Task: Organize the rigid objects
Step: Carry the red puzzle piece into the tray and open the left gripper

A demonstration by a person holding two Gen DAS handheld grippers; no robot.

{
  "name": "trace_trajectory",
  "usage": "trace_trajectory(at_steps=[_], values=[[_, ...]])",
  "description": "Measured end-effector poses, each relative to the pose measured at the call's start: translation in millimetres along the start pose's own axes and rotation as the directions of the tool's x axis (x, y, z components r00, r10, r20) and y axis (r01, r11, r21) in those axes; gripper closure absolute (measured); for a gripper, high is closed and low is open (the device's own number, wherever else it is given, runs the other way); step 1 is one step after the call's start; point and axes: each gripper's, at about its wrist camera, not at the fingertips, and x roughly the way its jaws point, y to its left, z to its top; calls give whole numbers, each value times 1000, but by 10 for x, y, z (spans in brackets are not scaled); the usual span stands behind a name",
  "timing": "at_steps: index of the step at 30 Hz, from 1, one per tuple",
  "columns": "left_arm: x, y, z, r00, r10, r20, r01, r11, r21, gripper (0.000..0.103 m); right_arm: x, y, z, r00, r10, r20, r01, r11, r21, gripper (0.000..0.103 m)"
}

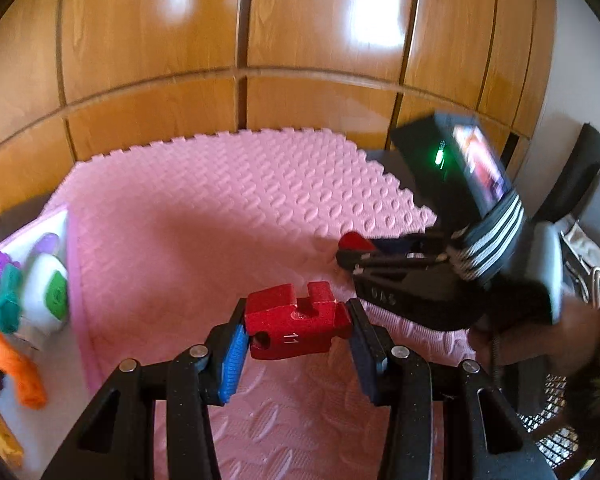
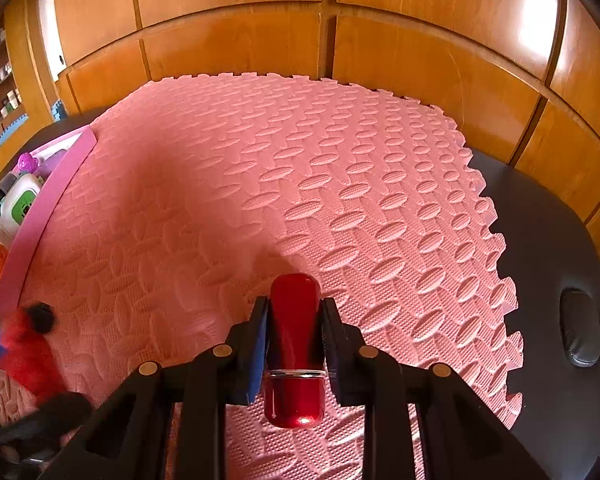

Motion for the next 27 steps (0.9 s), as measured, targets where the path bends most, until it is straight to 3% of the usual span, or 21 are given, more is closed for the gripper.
trace_trajectory(at_steps=[19,27], values=[[-594,393,97,995,36,88,-27,995,-98,56,-11,59,-32,999,-37,28,38,998,-40,79],[-984,901,25,989,84,118,-57,976,-210,56,-10,59,-27,999,-39,25,40,998,-40,79]])
